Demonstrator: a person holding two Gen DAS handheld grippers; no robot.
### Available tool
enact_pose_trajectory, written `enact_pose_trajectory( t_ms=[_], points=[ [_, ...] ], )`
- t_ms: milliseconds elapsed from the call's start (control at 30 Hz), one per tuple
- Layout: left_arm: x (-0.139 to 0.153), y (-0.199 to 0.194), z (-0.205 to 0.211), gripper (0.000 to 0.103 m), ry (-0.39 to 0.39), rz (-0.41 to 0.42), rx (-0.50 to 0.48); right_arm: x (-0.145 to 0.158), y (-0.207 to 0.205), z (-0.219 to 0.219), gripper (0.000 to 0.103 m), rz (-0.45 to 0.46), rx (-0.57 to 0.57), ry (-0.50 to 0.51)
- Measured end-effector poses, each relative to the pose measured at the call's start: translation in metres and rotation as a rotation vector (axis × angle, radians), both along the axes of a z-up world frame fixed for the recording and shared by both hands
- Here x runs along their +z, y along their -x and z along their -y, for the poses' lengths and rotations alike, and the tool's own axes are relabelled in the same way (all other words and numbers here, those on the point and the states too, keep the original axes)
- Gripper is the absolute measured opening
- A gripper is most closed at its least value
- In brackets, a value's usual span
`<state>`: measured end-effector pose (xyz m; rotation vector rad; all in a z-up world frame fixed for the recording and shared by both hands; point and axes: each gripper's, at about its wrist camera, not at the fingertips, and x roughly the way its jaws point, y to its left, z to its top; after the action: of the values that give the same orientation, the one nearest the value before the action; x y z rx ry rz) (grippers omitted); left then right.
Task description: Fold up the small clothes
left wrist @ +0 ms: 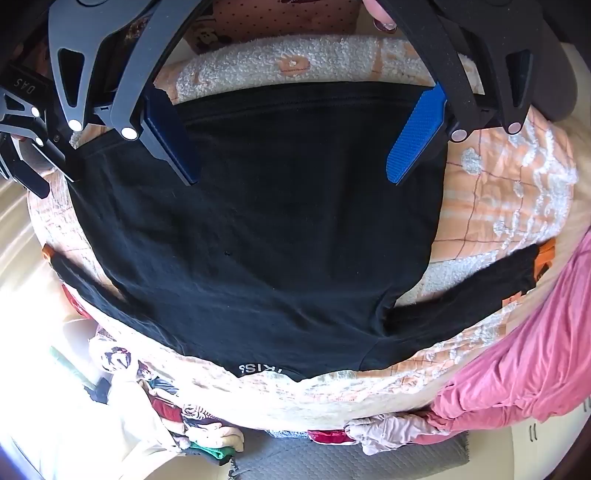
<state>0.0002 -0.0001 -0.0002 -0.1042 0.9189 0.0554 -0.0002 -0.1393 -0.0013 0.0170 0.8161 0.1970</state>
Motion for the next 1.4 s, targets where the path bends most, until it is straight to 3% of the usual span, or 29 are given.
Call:
enact_pose_trajectory(
  t_ms=[1400],
  points=[
    [0.007,0.001,-0.001,0.094,0.004,0.019,0.001,0.007,0.008,-0.011,0.099,0.017,0.005,0.017]
  ],
)
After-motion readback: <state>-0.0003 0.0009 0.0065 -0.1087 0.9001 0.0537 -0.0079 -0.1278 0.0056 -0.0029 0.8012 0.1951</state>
